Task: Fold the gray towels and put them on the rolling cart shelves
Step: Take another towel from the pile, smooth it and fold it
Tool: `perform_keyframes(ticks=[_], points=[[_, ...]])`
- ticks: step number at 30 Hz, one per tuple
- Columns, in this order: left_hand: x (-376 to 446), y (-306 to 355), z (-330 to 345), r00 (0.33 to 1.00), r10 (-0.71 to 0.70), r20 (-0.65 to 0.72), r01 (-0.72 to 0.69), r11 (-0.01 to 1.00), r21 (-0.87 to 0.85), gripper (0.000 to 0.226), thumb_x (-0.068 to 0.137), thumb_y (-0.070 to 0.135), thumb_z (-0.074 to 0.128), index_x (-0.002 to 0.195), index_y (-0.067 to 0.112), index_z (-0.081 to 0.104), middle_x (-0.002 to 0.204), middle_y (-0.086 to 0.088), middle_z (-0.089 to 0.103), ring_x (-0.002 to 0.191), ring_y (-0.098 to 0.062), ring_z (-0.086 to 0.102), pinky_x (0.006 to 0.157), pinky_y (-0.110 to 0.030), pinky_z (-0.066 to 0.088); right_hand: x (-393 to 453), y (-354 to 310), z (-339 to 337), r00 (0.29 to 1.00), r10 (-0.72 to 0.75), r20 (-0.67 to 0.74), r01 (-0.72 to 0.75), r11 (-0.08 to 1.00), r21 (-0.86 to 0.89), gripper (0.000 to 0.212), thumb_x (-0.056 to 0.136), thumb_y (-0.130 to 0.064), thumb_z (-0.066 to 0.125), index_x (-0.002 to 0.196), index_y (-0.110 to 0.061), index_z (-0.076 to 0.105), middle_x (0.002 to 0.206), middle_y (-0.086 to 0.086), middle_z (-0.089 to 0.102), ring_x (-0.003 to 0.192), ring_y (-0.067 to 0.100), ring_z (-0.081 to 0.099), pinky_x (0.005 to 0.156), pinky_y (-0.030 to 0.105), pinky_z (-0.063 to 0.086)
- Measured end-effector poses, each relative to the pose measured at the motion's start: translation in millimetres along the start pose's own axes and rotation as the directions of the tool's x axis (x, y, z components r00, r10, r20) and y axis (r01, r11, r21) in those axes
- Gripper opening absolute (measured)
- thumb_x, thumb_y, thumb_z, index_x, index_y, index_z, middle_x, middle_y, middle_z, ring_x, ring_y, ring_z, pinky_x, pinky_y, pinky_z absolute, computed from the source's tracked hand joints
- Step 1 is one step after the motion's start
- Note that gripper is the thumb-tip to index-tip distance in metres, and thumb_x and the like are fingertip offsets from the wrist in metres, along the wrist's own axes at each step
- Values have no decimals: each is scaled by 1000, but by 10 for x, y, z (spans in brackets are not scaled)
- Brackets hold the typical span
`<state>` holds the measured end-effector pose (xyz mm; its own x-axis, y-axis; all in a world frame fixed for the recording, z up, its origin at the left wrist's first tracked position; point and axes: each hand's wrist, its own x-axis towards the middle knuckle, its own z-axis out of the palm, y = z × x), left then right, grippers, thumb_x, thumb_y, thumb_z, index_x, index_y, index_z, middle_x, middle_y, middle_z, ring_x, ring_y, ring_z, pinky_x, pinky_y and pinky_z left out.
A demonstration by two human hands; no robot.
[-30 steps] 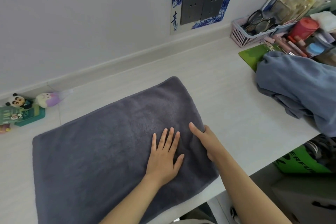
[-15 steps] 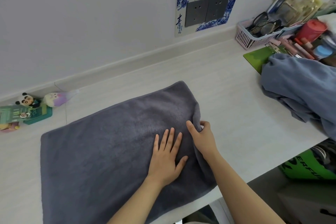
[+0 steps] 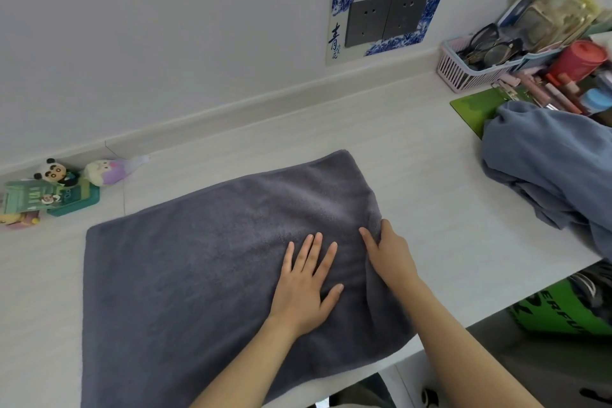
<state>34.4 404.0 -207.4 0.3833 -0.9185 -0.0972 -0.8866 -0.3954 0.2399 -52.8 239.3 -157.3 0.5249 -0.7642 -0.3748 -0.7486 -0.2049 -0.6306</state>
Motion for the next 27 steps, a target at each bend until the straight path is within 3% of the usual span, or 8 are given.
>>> perform_keyframes(ticks=[6,10,12,17,20,22,27], points=[[4,-1,-19,1000,-12,8,12,1000,6,65,96,56,14,153,25,9,159,-8,13,147,-23,11,112,-50,10,172,25,-227,998,-61,-17,57,978,-200,28,96,-38,46,90,-12,39,84,13,62,79,35,58,63,35,42],[17,6,-10,1000,-18,16,17,999,33,63,96,57,17,151,28,14,158,-10,15,146,-26,13,111,-52,11,87,117,-235,994,58,-90,-62,997,-39,36,93,-47,47,94,-11,47,78,5,59,77,29,58,63,34,42],[22,6,0,1000,-28,14,27,998,54,63,95,59,18,151,29,17,158,-11,16,146,-27,13,111,-53,11,9,160,-238,986,162,-43,-161,986,38,43,92,-52,46,92,-9,50,78,3,58,78,26,57,59,31,38],[34,13,4,998,-51,35,48,996,78,65,93,64,16,149,32,20,157,-12,17,145,-27,12,111,-55,11,-283,296,-112,988,140,63,-137,989,-51,36,94,-46,46,95,-10,41,82,3,55,75,26,54,63,35,41],[52,45,-8,994,-92,56,87,992,91,65,92,65,14,148,32,24,156,-11,22,144,-28,14,110,-55,12,-251,408,-259,992,84,-95,-106,962,-252,37,92,-51,45,89,-15,41,80,2,57,71,25,51,62,34,39],[59,48,-19,992,-112,60,106,989,103,65,92,64,15,148,32,25,156,-11,23,144,-28,15,110,-56,13,-196,454,-382,983,73,-169,-117,955,-272,38,91,-54,47,87,-16,45,81,3,59,74,27,54,62,34,39],[77,151,-16,993,-110,34,107,991,80,67,90,61,30,148,28,25,157,-13,19,144,-31,11,110,-58,8,-355,568,-357,996,91,13,-88,985,-150,38,86,-51,57,88,-15,47,78,-4,56,76,20,56,54,27,35]])
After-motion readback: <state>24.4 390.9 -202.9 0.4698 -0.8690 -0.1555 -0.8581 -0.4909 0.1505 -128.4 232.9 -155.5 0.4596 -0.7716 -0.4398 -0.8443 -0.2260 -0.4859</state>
